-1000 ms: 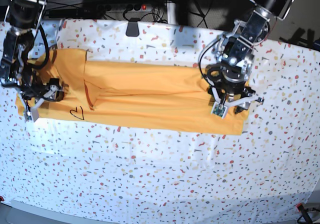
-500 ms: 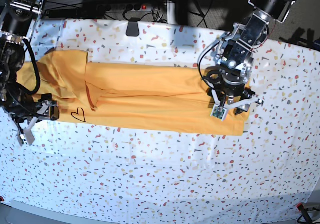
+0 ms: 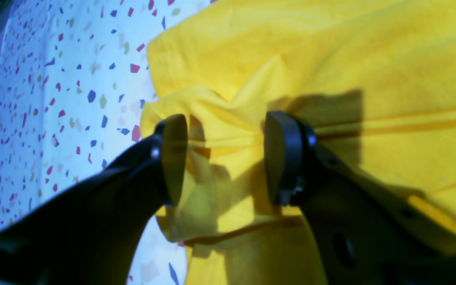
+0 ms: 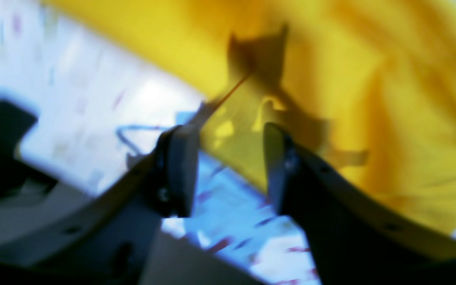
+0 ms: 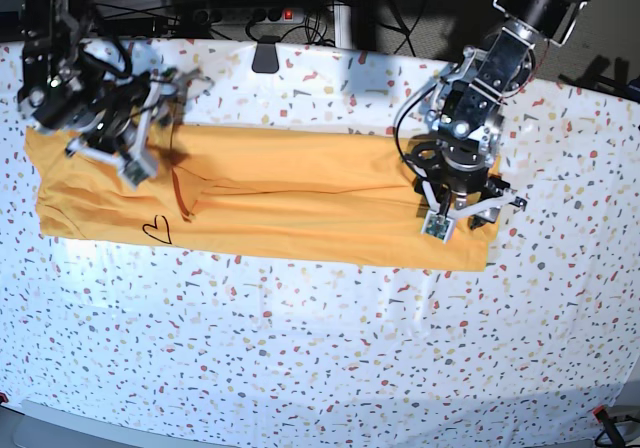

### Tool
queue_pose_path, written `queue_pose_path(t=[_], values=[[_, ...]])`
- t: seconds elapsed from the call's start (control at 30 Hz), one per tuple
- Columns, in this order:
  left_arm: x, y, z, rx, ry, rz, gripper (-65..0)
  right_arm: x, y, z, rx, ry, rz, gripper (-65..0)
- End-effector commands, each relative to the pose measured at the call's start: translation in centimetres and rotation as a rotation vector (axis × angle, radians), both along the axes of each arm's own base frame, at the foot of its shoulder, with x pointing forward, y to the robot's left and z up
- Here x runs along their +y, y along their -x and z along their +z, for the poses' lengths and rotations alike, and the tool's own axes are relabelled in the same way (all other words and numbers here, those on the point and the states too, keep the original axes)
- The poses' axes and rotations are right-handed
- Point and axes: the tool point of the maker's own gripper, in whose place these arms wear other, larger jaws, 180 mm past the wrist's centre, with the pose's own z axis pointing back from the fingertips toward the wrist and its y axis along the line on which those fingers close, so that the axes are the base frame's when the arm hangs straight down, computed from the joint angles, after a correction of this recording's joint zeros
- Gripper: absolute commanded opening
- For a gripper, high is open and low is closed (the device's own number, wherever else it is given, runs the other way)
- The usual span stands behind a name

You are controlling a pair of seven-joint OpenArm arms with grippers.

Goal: Fold the T-shirt properly
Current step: 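Lift the shoulder end with the right gripper and fold it over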

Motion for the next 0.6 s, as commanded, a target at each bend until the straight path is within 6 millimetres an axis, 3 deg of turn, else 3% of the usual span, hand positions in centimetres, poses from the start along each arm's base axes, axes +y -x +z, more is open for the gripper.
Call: queue_pose_path(t=[0.0, 0.1, 0.23, 0.57], values=[[1.4, 3.5, -3.3, 0.199, -0.024, 0.040, -33.6, 0.3, -0.2, 0.4, -0.016, 0.004, 0.029, -28.4], [1.3, 3.5, -3.3, 0.201, -0.020, 0.041, -33.6, 1.3, 1.0, -0.9, 0.023, 0.051, 0.089, -21.3], [1.4, 3.6, -3.4, 0.206, -0.023, 0.044, -33.6, 1.6, 0.5, -1.5, -0.022, 0.143, 0.142, -21.3], [1.4, 3.6, -3.4, 0.207, -0.023, 0.044, -33.6, -0.1, -1.1, -1.4, -0.129, 0.290, 0.061, -22.6]])
